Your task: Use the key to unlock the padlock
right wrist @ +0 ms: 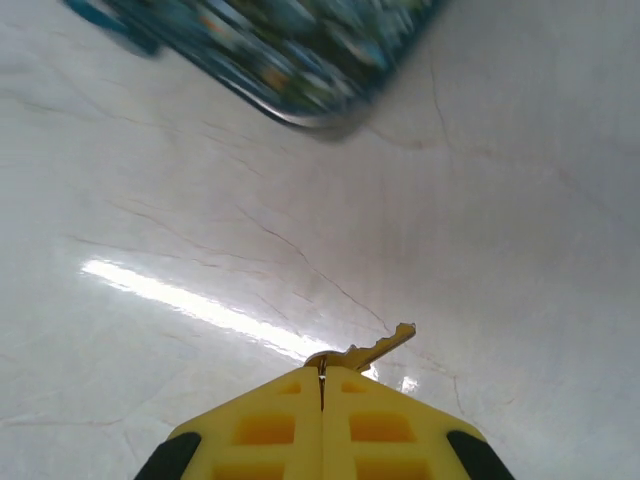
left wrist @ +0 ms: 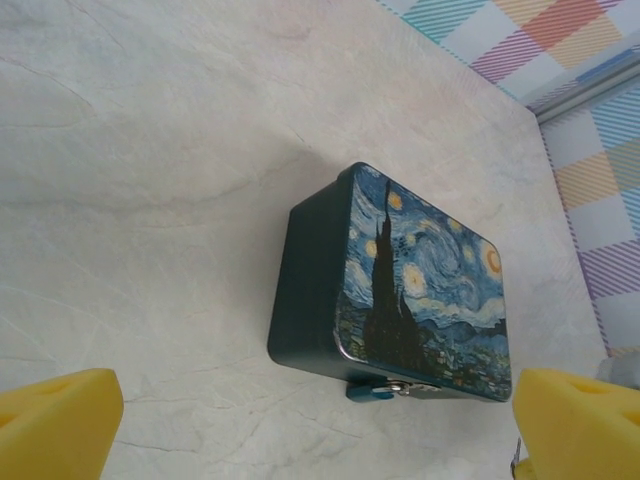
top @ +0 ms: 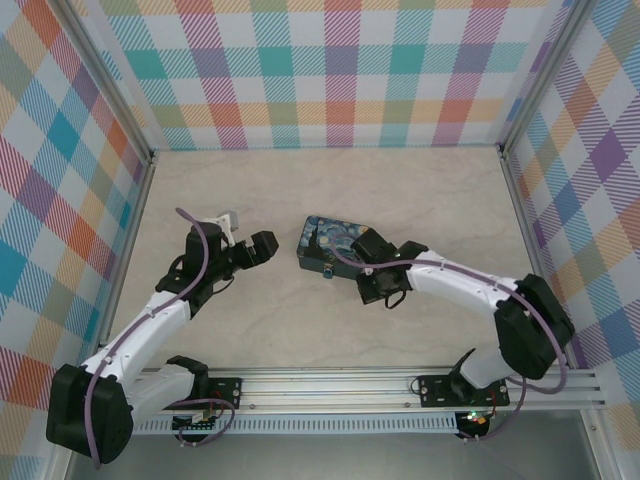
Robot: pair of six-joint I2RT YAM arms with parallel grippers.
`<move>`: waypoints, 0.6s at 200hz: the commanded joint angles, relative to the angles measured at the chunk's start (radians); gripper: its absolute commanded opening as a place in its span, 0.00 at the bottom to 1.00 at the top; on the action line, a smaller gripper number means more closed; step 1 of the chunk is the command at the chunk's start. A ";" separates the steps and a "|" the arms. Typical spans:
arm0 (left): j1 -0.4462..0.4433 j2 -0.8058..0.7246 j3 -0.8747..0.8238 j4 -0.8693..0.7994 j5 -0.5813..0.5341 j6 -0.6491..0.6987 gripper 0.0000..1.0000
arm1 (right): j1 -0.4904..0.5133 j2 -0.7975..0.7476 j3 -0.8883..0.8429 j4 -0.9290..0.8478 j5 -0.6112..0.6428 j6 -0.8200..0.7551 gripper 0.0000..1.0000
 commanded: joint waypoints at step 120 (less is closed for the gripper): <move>0.000 -0.003 0.042 0.256 0.449 -0.282 0.73 | 0.236 -0.187 -0.070 0.655 0.129 -1.078 0.00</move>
